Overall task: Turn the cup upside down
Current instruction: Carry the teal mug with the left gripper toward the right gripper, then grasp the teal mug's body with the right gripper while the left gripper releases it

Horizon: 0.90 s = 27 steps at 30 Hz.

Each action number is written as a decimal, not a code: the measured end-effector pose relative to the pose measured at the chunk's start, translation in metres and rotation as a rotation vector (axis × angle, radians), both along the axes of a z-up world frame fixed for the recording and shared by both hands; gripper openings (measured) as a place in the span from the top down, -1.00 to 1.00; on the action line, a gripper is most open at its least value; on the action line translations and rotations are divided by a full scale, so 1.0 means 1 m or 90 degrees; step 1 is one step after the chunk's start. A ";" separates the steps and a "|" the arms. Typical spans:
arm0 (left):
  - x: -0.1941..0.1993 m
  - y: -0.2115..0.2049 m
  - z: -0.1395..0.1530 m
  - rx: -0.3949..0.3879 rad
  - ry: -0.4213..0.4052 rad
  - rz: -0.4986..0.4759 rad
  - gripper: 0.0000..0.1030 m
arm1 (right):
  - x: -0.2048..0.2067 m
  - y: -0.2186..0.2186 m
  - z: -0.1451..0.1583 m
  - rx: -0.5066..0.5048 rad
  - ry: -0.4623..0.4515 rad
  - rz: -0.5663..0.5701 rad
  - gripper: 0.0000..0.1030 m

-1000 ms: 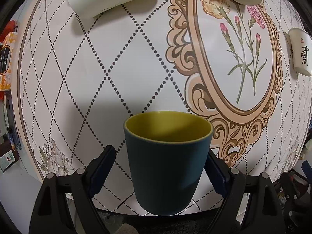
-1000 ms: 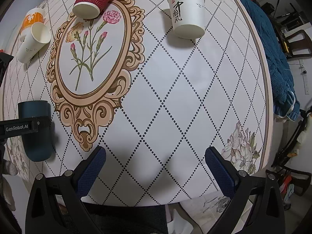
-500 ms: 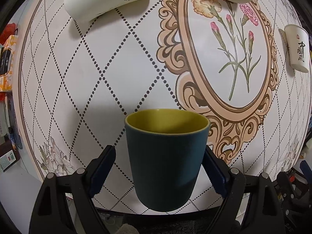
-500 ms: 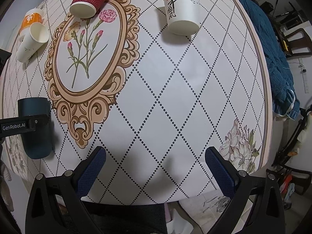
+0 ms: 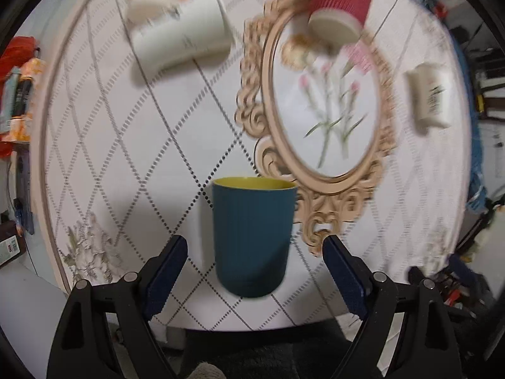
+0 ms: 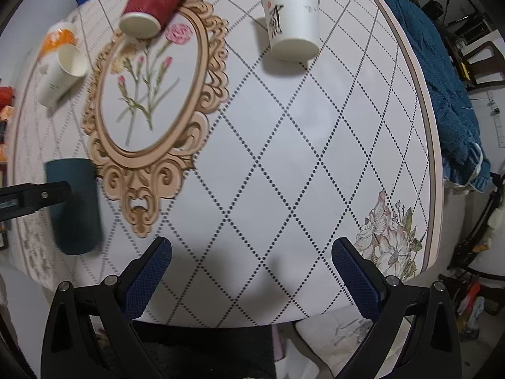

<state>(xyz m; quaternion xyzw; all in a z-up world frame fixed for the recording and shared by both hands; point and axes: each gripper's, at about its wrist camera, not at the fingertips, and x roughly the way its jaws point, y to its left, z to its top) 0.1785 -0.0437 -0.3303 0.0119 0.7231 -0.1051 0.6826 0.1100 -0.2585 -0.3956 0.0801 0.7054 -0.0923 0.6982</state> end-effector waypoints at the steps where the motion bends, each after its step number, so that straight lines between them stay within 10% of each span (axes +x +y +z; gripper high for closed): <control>1: -0.003 0.005 0.013 -0.005 -0.017 0.002 -0.70 | -0.001 0.000 0.004 0.010 -0.006 -0.003 -1.00; 9: -0.044 0.066 0.074 0.067 -0.148 0.045 -0.70 | -0.006 0.028 0.031 0.080 -0.040 -0.004 -1.00; 27: -0.086 0.166 -0.009 0.127 -0.092 0.157 -0.71 | 0.053 0.141 -0.020 0.186 -0.007 0.009 -0.34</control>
